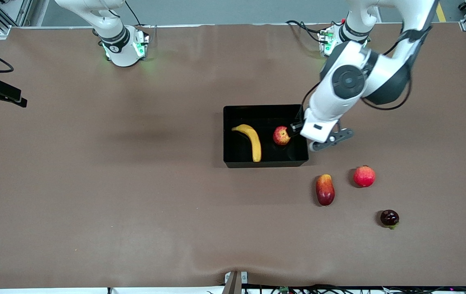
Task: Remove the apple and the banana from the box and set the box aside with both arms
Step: 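Reach the left gripper into the black box toward the apple, then lower the left gripper and grasp the red-yellow apple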
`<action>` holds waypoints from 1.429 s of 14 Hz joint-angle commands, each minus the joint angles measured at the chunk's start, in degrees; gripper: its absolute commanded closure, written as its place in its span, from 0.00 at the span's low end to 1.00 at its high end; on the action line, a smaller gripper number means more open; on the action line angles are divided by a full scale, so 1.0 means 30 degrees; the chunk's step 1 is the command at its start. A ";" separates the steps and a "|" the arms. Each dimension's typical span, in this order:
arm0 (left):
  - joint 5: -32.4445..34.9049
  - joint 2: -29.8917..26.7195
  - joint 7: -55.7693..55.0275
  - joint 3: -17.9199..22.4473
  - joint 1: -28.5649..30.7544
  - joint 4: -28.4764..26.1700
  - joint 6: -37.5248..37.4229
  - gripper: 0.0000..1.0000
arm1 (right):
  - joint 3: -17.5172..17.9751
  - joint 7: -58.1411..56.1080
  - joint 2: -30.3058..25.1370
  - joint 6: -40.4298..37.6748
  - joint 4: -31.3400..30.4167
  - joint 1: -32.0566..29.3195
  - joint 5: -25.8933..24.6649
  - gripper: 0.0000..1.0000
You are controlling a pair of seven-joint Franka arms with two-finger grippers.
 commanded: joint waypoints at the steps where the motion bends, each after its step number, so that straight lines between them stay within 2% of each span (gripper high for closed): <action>1: 0.0362 0.0898 -0.1878 0.0053 -0.0735 0.0048 0.0814 0.00 | 0.0185 0.0065 0.0130 -0.0054 0.0238 -0.0236 0.0120 0.00; 6: 0.1474 0.2277 -0.3961 0.0024 -0.1557 -0.0711 0.1957 0.00 | 0.0185 0.0065 0.0160 -0.0141 0.0238 -0.0295 0.0120 0.00; 13: 0.1882 0.2980 -0.4110 0.0053 -0.1880 -0.1738 0.3216 0.00 | 0.0185 0.0036 0.0277 -0.0112 0.0238 -0.0294 0.0090 0.00; 20: 0.2559 0.4475 -0.5458 0.0053 -0.2056 -0.1768 0.4274 0.00 | 0.0185 0.0036 0.0541 -0.0054 0.0267 -0.0353 0.0061 0.00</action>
